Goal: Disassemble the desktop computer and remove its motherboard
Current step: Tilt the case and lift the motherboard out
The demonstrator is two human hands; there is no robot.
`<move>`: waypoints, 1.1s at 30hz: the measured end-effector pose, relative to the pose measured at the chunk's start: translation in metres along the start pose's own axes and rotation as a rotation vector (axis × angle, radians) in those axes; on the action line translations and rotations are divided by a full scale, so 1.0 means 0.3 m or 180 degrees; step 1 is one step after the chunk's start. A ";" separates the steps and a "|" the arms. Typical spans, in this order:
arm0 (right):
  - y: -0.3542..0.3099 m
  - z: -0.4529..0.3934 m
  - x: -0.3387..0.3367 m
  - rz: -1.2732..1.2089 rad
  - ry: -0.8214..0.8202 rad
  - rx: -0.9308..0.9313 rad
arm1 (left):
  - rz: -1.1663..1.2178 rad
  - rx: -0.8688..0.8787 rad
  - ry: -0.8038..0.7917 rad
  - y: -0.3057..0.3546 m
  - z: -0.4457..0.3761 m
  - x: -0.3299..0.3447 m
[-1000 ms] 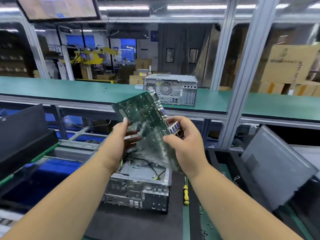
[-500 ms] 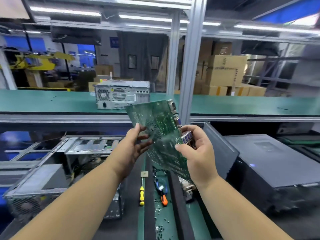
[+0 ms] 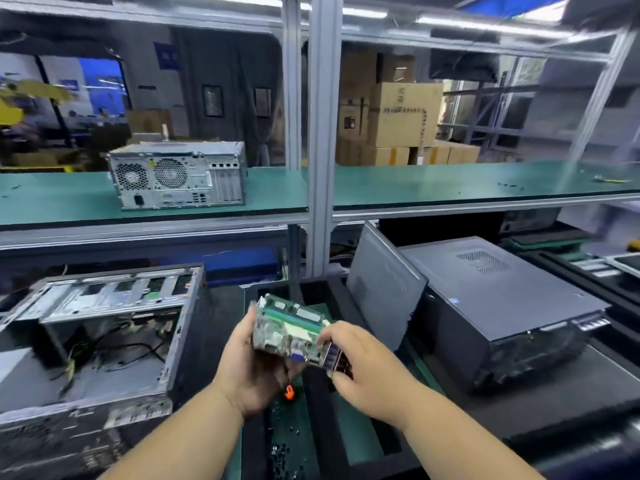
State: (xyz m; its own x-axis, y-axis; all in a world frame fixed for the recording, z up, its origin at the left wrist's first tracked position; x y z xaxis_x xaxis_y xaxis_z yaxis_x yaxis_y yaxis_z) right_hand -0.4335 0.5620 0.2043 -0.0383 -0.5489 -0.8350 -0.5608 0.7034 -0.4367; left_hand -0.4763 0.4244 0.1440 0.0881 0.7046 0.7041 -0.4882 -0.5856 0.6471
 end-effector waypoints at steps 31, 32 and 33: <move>0.420 0.259 0.410 0.0501 -0.1226 0.1127 | -0.0648 -0.0483 0.1152 -0.267 -0.071 -0.332; 0.423 0.254 0.407 0.0448 -0.1199 0.1164 | -0.0668 -0.0487 0.1150 -0.265 -0.068 -0.341; 0.423 0.244 0.399 0.0413 -0.1130 0.1197 | -0.0696 -0.0489 0.1133 -0.263 -0.064 -0.346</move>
State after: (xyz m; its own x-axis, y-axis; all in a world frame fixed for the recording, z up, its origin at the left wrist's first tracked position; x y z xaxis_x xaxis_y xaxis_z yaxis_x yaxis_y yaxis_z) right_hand -0.4488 0.6185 0.0243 0.2310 -0.3058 -0.9236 -0.2325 0.9045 -0.3576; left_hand -0.4637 0.4051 0.0142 -0.0877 0.9151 0.3936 -0.6170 -0.3601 0.6997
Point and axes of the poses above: each hand's wrist, its own z-axis away from the middle knuckle, its own x-axis out of the palm, y = z × x, the point moved 8 cm from there along -z, towards the middle knuckle, and after that the axes turned 1 degree about -x, right-handed, at the moved point
